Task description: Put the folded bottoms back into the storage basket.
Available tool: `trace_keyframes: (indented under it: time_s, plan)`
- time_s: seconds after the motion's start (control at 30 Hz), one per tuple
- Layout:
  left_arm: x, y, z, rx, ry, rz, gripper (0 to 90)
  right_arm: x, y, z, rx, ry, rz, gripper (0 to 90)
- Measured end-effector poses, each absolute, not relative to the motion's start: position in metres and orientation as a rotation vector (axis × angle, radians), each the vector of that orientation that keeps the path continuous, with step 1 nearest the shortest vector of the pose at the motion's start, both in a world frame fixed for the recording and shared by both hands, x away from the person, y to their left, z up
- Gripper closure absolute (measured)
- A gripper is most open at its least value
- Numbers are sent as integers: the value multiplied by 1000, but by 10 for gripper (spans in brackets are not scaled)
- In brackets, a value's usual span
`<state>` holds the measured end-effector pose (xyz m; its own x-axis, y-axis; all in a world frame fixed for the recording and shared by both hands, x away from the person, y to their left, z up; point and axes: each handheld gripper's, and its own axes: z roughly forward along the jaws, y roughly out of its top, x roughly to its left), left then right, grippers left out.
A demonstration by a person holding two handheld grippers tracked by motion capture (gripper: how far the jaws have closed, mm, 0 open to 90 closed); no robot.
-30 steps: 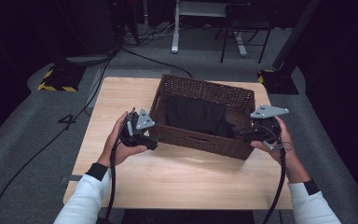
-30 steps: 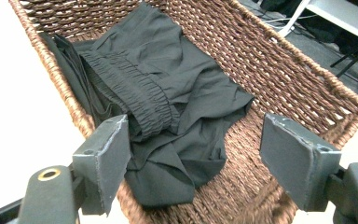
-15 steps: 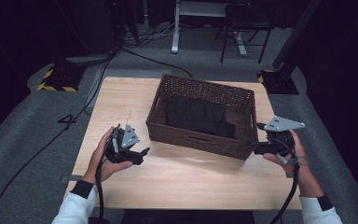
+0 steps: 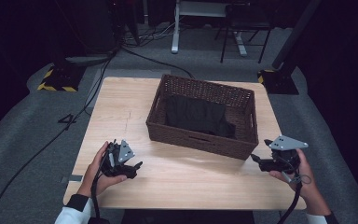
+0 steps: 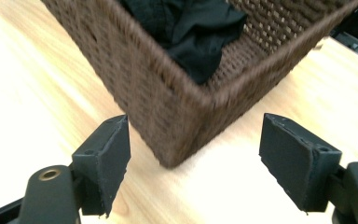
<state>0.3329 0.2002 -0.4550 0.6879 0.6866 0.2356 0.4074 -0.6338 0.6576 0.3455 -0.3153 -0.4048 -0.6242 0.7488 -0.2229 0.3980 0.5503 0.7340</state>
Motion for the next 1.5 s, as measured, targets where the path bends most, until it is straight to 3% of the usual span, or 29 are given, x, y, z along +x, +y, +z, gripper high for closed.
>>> trace_keyframes:
  time_s: [0.73,1.03,1.5]
  plan:
    - [325,224,-494,2335,911,564,163,335,-365,-487,1110,2284,849,251]
    - [329,248,-504,2191,1028,410,160,330,-388,-503,1230,2244,987,213]
    - [329,251,-505,2178,1049,408,146,331,-389,-504,1265,2213,976,180]
